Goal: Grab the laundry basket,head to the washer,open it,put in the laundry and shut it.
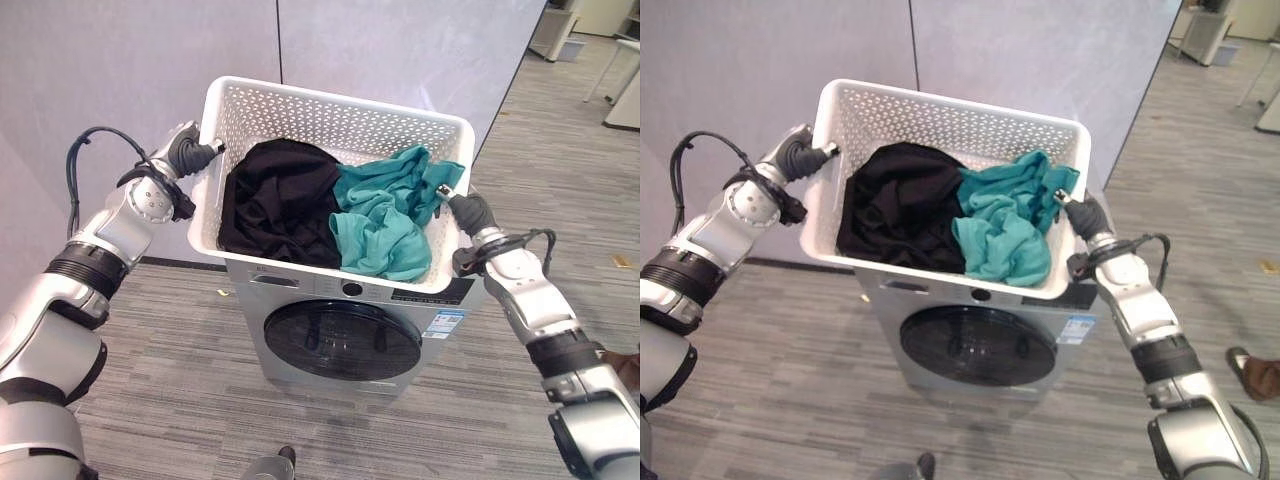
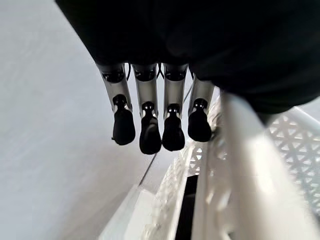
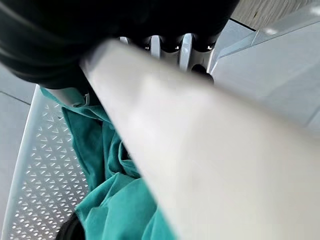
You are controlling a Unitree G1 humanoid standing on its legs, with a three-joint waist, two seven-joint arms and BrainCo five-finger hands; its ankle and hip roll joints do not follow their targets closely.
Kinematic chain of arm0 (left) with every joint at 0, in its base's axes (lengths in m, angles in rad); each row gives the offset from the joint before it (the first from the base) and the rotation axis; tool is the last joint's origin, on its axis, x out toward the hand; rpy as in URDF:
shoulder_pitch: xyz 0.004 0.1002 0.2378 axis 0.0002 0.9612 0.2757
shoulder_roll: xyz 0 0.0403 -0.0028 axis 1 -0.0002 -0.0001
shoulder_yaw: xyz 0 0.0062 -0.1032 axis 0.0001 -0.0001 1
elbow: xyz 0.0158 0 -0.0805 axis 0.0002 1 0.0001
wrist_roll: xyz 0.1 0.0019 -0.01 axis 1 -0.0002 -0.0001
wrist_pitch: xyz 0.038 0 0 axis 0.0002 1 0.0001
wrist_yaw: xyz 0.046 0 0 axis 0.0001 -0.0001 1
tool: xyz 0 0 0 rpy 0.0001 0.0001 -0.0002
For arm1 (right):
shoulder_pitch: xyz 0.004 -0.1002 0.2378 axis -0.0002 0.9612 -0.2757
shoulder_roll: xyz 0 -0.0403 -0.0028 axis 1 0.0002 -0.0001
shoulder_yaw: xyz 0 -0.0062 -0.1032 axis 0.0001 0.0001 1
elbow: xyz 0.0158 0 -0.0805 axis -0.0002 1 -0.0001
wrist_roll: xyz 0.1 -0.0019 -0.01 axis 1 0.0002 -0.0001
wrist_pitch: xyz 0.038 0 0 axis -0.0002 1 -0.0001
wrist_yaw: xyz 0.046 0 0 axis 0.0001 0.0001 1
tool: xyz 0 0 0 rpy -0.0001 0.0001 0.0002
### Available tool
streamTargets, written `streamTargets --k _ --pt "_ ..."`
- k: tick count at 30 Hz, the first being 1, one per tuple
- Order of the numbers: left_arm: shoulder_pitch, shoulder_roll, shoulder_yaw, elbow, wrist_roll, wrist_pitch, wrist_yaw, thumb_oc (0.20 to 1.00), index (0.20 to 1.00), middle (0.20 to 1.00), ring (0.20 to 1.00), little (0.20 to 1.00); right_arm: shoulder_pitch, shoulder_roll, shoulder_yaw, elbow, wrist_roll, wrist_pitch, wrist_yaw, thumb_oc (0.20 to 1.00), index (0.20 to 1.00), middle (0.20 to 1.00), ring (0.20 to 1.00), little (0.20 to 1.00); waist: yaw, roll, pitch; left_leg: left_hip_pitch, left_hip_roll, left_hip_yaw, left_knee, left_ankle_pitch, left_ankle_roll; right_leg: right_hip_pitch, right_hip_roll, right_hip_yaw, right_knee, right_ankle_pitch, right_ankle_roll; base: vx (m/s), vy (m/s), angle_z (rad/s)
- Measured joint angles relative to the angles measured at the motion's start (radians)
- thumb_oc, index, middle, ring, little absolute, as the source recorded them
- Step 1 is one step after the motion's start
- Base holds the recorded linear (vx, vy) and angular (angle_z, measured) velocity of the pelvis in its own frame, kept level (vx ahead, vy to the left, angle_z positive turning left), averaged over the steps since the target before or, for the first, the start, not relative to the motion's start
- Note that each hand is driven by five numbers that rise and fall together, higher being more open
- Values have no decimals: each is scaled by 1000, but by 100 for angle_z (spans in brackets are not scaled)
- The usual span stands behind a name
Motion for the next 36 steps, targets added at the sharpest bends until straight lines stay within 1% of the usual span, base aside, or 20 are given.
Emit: streamTargets --k 3,6,8,15,16,18,20,21,22,24,25,26,28,29,30,31,32,34,35,36 --pt "-65 -56 -68 140 -28 6 -11 200 200 200 200 200 -165 -23 117 179 -1 9 45 200 200 200 200 200 0 -3 -5 -1 16 -1 -43 0 0 -19 13 -4 -10 25 34 39 22 15" --pt "-174 -110 -117 230 -28 11 -29 200 200 200 200 200 -315 -44 206 360 0 5 71 200 200 200 200 200 -7 -4 -18 -46 40 -2 -88 5 -7 -62 31 -12 -49 52 8 9 5 25" --pt "-230 -173 -149 319 -29 32 -31 200 200 200 200 200 -441 -43 303 514 -2 11 79 200 200 200 200 200 7 24 -21 -67 50 -8 -58 4 -6 -70 50 -11 -52 74 16 1 -9 -16" --pt "-254 -249 -150 347 -28 36 -28 200 200 200 200 200 -550 -31 328 716 1 7 98 200 200 200 200 200 -32 18 -17 -89 59 -1 -95 10 -24 -109 51 -18 -47 87 8 35 -34 10" --pt "-254 -262 -154 357 -28 48 -29 200 200 200 200 200 -565 -30 340 742 1 8 101 200 200 200 200 200 -25 42 -18 -104 63 -6 -49 -8 -1 -105 72 -19 -44 92 12 43 -65 -18" --pt "-255 -274 -151 355 -28 48 -28 200 200 200 200 200 -564 -31 337 762 2 7 101 200 200 200 200 200 -25 55 -15 -101 84 -27 -56 6 -22 -120 96 -4 12 83 15 43 -61 -2" --pt "-254 -274 -155 350 -27 47 -28 200 200 200 200 200 -556 -30 337 761 4 9 102 200 200 200 200 200 -43 27 -18 -99 94 -34 -83 5 -34 -187 136 2 170 13 -31 11 -89 41" --pt "-249 -276 -161 350 -27 50 -28 200 200 200 200 200 -555 -30 333 760 5 10 103 200 200 200 200 200 -57 20 -14 -106 92 -31 -68 -10 -56 -183 140 -11 165 15 -31 55 -72 16" --pt "-241 -263 -161 350 -28 47 -26 200 200 200 200 200 -558 -37 314 728 15 6 103 200 200 200 200 200 -43 9 13 -185 73 -30 178 -5 -65 -205 145 0 209 -6 -68 126 12 -6" --pt "-245 -265 -176 355 -27 54 -29 200 200 200 200 200 -551 -41 318 715 21 12 101 200 200 200 200 200 -35 32 13 -142 61 -13 118 10 -15 -185 170 -27 219 -3 -46 318 130 -9" --pt "-245 -259 -178 336 -27 43 -30 200 200 200 200 200 -520 -57 308 697 39 12 100 200 200 200 200 200 -44 -8 13 -149 73 35 102 16 -31 -210 158 -44 349 -93 -53 373 196 41" --pt "-238 -258 -171 327 -28 38 -28 200 200 200 200 200 -508 -77 306 666 40 16 102 200 200 200 200 200 -44 -39 3 -166 59 55 135 18 -43 -197 141 -47 330 -127 -52 284 167 49" --pt "-209 -237 -170 274 -28 27 -22 200 200 200 200 200 -472 -108 278 602 37 13 107 200 200 200 200 200 -28 -31 3 -177 49 69 133 5 -23 -172 137 -41 278 -110 -62 274 199 -12" --pt "-226 -229 -191 288 -26 29 -25 200 200 200 200 200 -486 -100 280 602 32 14 107 200 200 200 200 200 -5 -14 4 -132 16 55 79 31 15 -143 131 -15 230 -83 -48 391 330 -76" --pt "-218 -231 -191 295 -24 31 -32 200 200 200 200 200 -464 -69 229 606 18 14 110 200 200 200 200 200 13 -25 -2 -86 -28 9 51 8 53 -134 102 5 229 -82 -51 222 251 -103" --pt "-205 -231 -191 303 -24 37 -32 200 200 200 200 200 -443 -52 220 594 14 14 110 200 200 200 200 200 27 -13 -14 -49 -42 8 15 31 57 -120 89 4 246 -87 -45 209 232 -89" --pt "-211 -223 -185 306 -21 38 -34 200 200 200 200 200 -444 -52 238 594 8 11 110 200 200 200 200 200 23 -7 -17 -46 -61 27 30 18 79 -137 65 -4 312 -69 -8 208 206 -65" --pt "-213 -213 -186 298 -15 34 -37 200 200 200 200 200 -448 -51 228 601 4 13 109 200 200 200 200 200 11 25 -9 -10 -60 33 10 17 91 -238 54 -3 502 -18 -8 218 117 -27" --pt "-209 -216 -186 307 -5 35 -42 200 200 200 200 200 -458 -36 233 633 -2 11 110 200 200 200 200 200 -5 48 -5 31 -59 44 -20 29 114 -279 21 -45 573 -2 14 208 13 -31" --pt "-207 -217 -186 306 3 33 -45 200 200 200 200 200 -459 -31 235 650 -2 10 113 200 200 200 200 200 -1 55 -5 50 -61 58 -35 27 117 -278 -9 -84 529 -23 18 199 -24 -37"
